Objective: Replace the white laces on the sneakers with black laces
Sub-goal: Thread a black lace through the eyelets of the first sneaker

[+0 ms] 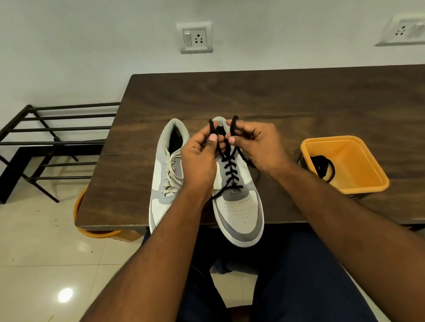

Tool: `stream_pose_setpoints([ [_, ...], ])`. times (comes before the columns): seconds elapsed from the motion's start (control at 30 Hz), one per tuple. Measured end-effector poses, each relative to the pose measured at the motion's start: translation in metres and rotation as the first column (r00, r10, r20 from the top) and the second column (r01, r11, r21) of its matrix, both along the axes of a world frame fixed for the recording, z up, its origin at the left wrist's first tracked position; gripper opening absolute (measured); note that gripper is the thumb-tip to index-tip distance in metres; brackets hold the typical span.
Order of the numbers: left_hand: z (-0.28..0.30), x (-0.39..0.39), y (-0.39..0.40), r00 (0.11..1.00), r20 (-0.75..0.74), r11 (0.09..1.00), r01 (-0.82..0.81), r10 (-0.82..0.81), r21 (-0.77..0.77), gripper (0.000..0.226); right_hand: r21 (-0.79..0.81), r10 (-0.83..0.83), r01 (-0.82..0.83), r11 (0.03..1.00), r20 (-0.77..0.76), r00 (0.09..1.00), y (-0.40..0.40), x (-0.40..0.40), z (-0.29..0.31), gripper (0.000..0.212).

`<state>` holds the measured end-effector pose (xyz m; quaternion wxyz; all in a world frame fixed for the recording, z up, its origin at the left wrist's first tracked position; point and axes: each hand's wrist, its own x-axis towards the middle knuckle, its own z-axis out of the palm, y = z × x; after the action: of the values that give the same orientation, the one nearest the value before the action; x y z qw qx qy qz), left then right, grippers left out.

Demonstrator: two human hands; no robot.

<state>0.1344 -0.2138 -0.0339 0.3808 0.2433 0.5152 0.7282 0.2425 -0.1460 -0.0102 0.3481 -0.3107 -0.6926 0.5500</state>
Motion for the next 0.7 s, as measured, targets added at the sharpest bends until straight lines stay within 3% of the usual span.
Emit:
stream_pose_setpoints([
  [0.07, -0.001, -0.003, 0.0, 0.998, -0.066, 1.0, -0.018, 0.016, -0.02, 0.026, -0.004, -0.013, 0.013, 1.0, -0.012, 1.0, 0.002, 0.003, 0.0, 0.031],
  [0.13, -0.001, -0.008, -0.001, 0.994, -0.107, 0.999, -0.005, -0.001, -0.053, 0.029, -0.061, 0.011, -0.013, 0.998, -0.026, 1.0, 0.006, 0.006, 0.001, 0.037],
  [0.2, -0.002, -0.015, -0.002, 0.956, -0.288, 0.996, 0.032, -0.055, -0.085, 0.031, -0.091, 0.077, -0.077, 0.993, -0.002, 0.997, 0.012, 0.012, 0.002, 0.042],
  [0.27, -0.001, -0.019, -0.005, 0.8, -0.579, 0.987, 0.107, -0.159, -0.123, 0.03, -0.107, 0.178, -0.166, 0.98, 0.105, 0.979, 0.019, 0.02, 0.004, 0.059],
  [0.33, 0.001, -0.02, -0.009, 0.615, -0.75, 0.969, 0.178, -0.244, -0.169, 0.03, -0.147, 0.284, -0.257, 0.955, 0.208, 0.936, 0.025, 0.025, 0.006, 0.088],
  [0.4, 0.002, -0.021, -0.01, 0.524, -0.804, 0.958, 0.203, -0.28, -0.201, 0.029, -0.157, 0.341, -0.31, 0.938, 0.243, 0.908, 0.028, 0.026, 0.006, 0.078],
  [0.47, 0.002, -0.023, -0.01, 0.528, -0.795, 0.954, 0.203, -0.298, -0.223, 0.029, -0.126, 0.314, -0.292, 0.948, 0.238, 0.919, 0.028, 0.024, 0.006, 0.045],
  [0.53, 0.001, -0.025, -0.01, 0.611, -0.723, 0.947, 0.226, -0.322, -0.23, 0.026, -0.111, 0.259, -0.241, 0.964, 0.196, 0.946, 0.026, 0.022, 0.004, 0.024],
  [0.6, -0.001, -0.025, -0.011, 0.706, -0.613, 0.934, 0.289, -0.356, -0.209, 0.021, -0.091, 0.196, -0.182, 0.979, 0.182, 0.964, 0.023, 0.022, 0.001, 0.017],
  [0.7, -0.007, -0.022, -0.01, 0.765, -0.551, 0.942, 0.273, -0.334, -0.193, 0.018, -0.062, 0.16, -0.15, 0.987, 0.217, 0.963, 0.019, 0.02, -0.004, 0.014],
])
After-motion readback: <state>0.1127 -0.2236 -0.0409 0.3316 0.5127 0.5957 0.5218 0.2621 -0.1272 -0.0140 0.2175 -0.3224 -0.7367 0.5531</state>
